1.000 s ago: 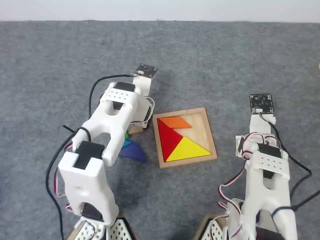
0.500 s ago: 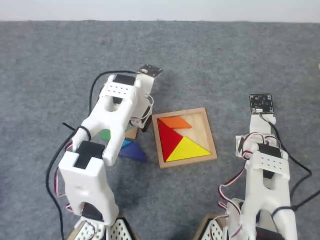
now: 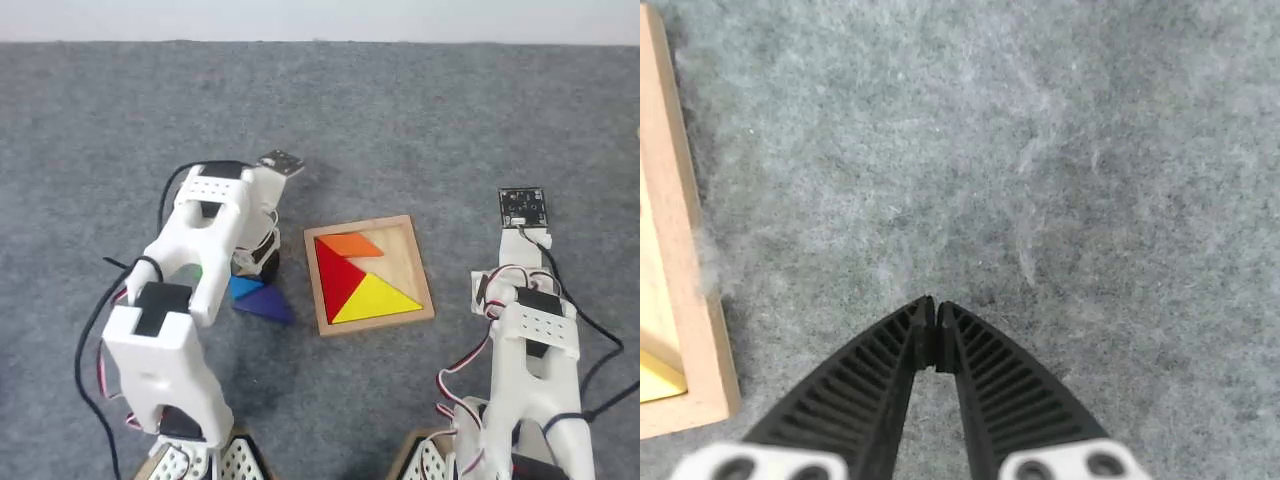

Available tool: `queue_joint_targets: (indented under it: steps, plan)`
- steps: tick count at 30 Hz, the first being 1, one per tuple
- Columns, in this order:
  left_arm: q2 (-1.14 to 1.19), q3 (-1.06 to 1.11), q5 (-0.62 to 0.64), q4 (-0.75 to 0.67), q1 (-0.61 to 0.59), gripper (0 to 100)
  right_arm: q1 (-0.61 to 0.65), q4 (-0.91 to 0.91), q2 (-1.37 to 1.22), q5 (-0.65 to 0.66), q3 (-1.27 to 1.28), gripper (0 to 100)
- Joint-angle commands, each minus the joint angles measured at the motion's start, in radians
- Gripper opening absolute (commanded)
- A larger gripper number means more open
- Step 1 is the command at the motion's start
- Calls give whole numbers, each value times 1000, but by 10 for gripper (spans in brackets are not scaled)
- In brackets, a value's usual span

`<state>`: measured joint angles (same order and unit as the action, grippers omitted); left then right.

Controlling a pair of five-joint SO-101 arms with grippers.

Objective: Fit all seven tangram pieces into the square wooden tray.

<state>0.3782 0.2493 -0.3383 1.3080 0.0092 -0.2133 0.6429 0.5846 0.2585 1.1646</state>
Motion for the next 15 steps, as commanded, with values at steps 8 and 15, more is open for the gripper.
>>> queue_joint_targets:
  steps: [8,15]
  plan:
    - [-21,28,-11,-87,0,31,8,-22,-2,9,-8,9]
    - [-21,-48,-9,-34,0,21,8,-22,-2,9,-8,9]
